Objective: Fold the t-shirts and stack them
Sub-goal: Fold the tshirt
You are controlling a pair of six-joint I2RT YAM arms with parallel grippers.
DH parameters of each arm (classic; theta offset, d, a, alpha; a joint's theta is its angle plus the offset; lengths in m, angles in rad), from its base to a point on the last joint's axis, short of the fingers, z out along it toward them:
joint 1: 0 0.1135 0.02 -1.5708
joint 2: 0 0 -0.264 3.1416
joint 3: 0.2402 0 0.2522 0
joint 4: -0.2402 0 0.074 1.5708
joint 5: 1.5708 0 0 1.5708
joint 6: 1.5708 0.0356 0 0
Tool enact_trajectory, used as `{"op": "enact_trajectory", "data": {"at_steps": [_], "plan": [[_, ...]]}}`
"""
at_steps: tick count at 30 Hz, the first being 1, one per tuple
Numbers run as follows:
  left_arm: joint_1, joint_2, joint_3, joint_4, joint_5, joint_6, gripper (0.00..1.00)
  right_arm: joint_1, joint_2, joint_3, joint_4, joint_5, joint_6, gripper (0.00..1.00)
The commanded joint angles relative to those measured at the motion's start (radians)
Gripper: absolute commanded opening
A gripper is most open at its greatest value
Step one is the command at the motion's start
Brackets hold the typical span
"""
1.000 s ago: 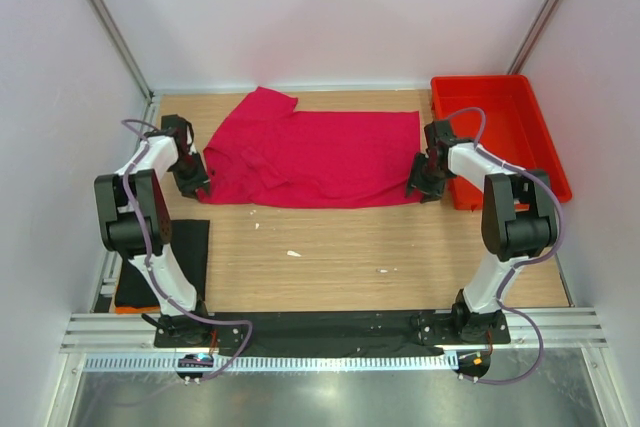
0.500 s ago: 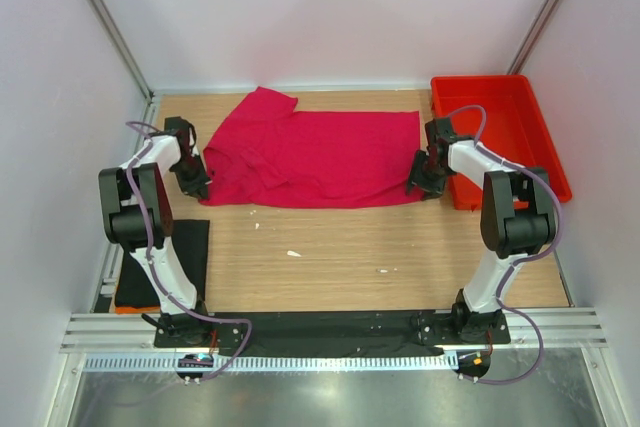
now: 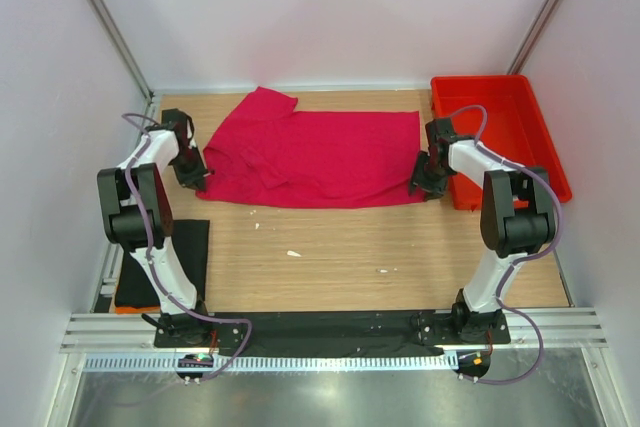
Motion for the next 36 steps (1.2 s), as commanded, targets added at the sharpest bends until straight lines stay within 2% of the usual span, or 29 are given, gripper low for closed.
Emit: {"op": "enact_trajectory", "data": {"at_steps": [1,2,3,5,8,9,14,20,21,22,23,24,25,26,28,29,32,33,34,36], "plan": [[0.0,-0.009,0.047,-0.015,-0.011,-0.006,0.0,-0.003,-0.025,-0.015,-0.005,0.026,0.012,0.48],[-0.002,-0.006,0.052,-0.019,-0.011,-0.007,0.0,-0.003,-0.013,-0.02,-0.002,0.026,0.009,0.47],[-0.002,-0.002,0.052,-0.019,-0.011,-0.007,0.0,-0.005,-0.006,-0.018,0.001,0.026,0.006,0.41],[0.0,0.0,0.052,-0.025,-0.046,-0.015,0.0,-0.003,0.004,-0.018,0.007,0.074,-0.002,0.35],[0.001,0.002,0.047,-0.042,-0.08,-0.029,0.0,-0.003,0.011,-0.014,-0.006,0.12,-0.022,0.15],[0.001,0.002,0.046,-0.053,-0.112,-0.035,0.0,-0.003,0.011,-0.012,-0.019,0.132,-0.033,0.02],[0.024,-0.021,-0.001,-0.07,-0.152,-0.075,0.0,-0.003,-0.064,-0.09,-0.059,0.198,-0.039,0.01],[0.024,-0.017,-0.022,-0.076,-0.09,-0.085,0.0,-0.003,-0.095,-0.149,-0.06,0.166,-0.036,0.01],[0.026,-0.02,-0.02,-0.078,-0.071,-0.072,0.0,-0.003,-0.095,-0.143,-0.065,0.158,-0.037,0.02],[0.023,-0.025,-0.019,-0.085,-0.053,-0.064,0.07,-0.003,-0.095,-0.134,-0.077,0.152,-0.037,0.07],[0.024,-0.034,-0.014,-0.087,-0.044,-0.062,0.15,-0.002,-0.103,-0.111,-0.085,0.146,-0.039,0.16],[0.023,-0.067,-0.014,-0.087,-0.04,-0.062,0.25,-0.002,-0.109,-0.095,-0.095,0.129,-0.039,0.35],[0.023,-0.086,-0.011,-0.085,-0.036,-0.059,0.38,-0.003,-0.12,-0.08,-0.118,0.118,-0.04,0.4],[0.023,-0.104,0.004,-0.088,-0.025,-0.062,0.41,-0.002,-0.144,-0.049,-0.129,0.114,-0.042,0.44],[0.018,-0.155,0.027,-0.094,-0.023,-0.073,0.45,-0.002,-0.169,0.0,-0.154,0.104,-0.044,0.52],[0.015,-0.172,0.05,-0.09,0.013,-0.078,0.46,-0.002,-0.189,0.014,-0.152,0.1,-0.048,0.58],[-0.008,-0.21,0.06,0.006,0.18,-0.104,0.47,-0.003,-0.187,0.063,-0.117,0.098,-0.06,0.68],[-0.02,-0.206,0.06,0.042,0.319,-0.121,0.47,-0.003,-0.163,0.077,-0.113,0.1,-0.068,0.69],[-0.029,-0.171,0.06,0.104,0.375,-0.142,0.47,-0.006,-0.138,0.112,-0.119,0.098,-0.068,0.69],[-0.064,-0.109,0.098,0.126,0.455,-0.182,0.47,-0.008,-0.102,0.129,-0.106,0.094,-0.059,0.69]]}}
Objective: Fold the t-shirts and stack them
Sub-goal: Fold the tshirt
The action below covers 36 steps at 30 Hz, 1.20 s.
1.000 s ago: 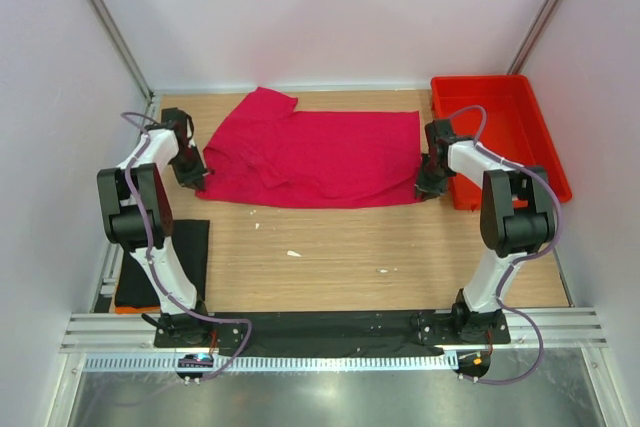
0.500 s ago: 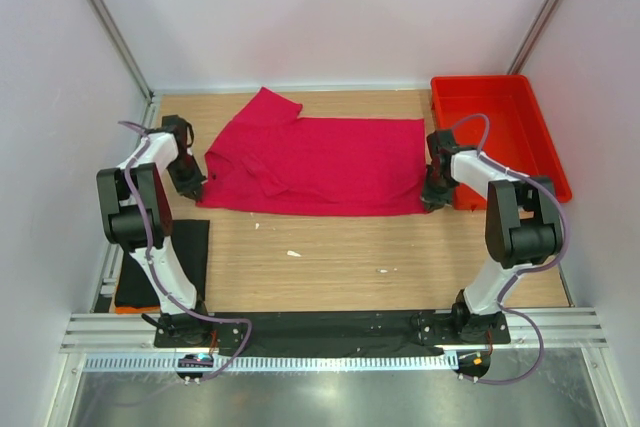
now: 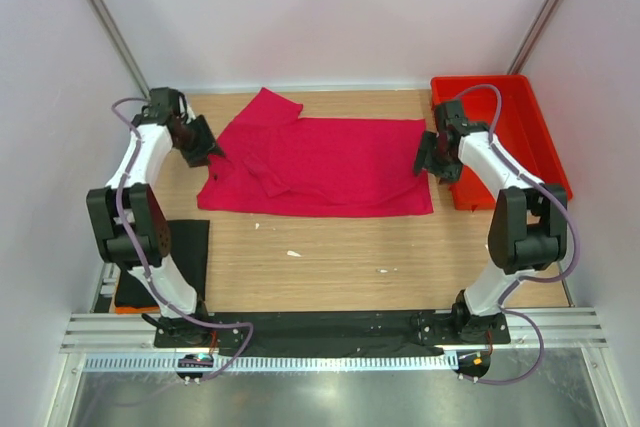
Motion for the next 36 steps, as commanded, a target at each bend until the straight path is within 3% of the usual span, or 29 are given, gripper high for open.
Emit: {"op": "enact_trajectory", "data": {"at_steps": [1,11,19,23,28,36], "plan": [[-0.06,0.118,0.086,0.12,0.25,-0.064,0.47,-0.004,0.032,0.053,0.036,-0.015,-0.005,0.68],[-0.149,0.195,0.051,0.238,0.25,-0.249,0.51,-0.006,0.126,0.067,0.121,-0.028,0.064,0.47],[-0.189,0.227,0.037,0.257,0.235,-0.294,0.46,-0.007,0.141,0.082,0.119,-0.037,0.106,0.5],[-0.192,0.221,0.045,0.194,0.155,-0.292,0.42,-0.007,0.139,0.094,0.115,-0.031,0.098,0.5],[-0.196,0.178,0.008,0.179,0.053,-0.291,0.46,-0.007,0.141,0.091,0.109,-0.037,0.092,0.5],[-0.194,0.256,0.06,0.145,0.045,-0.277,0.49,-0.007,0.138,0.091,0.102,-0.04,0.081,0.51]]}}
